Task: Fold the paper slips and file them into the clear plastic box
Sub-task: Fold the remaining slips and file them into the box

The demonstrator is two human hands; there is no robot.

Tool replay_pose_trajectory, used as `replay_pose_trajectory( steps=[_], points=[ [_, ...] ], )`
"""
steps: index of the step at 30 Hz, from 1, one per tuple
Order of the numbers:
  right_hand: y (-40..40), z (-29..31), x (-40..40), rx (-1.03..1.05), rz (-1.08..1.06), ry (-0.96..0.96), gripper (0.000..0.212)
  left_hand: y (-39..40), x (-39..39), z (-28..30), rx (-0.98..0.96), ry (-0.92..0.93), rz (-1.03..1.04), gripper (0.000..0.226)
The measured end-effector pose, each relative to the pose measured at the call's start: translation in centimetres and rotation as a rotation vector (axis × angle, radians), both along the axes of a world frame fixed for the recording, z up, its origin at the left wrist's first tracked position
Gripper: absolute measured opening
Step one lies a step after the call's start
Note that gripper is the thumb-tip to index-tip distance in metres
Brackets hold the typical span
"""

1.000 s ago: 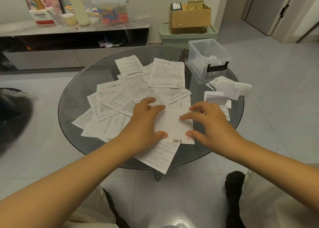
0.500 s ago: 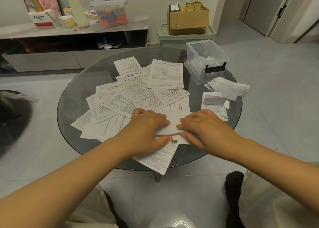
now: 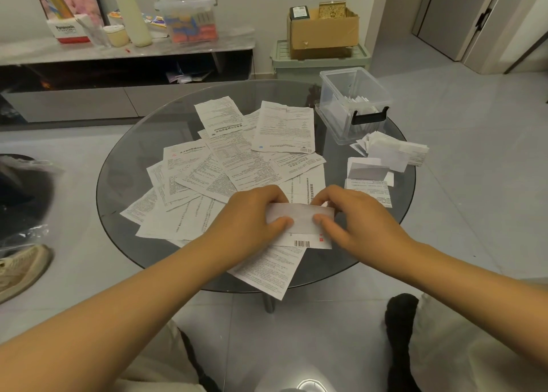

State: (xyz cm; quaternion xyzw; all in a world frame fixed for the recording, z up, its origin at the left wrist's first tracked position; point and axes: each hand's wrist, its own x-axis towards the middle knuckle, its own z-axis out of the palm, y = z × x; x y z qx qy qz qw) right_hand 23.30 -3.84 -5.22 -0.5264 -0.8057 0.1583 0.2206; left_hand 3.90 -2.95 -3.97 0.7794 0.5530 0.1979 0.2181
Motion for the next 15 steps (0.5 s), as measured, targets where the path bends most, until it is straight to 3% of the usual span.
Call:
replay_pose_trajectory(
  steps=[5, 9, 15],
  points=[
    [0.06, -0.11, -0.17, -0.018, -0.001, -0.044, 0.046, 0.23, 0.03, -0.18, -0.076, 0.043, 0.004, 0.032],
    [0.55, -0.07, 0.01, -0.012, 0.01, -0.155, 0.036, 0.46, 0.1, 0.0, -0.104, 0.108, 0.021, 0.041],
    [0.64, 0.42, 0.47, -0.045, 0.042, -0.233, 0.037, 0.56, -0.24, -0.05, -0.028, 0.165, 0.033, 0.036]
  ],
)
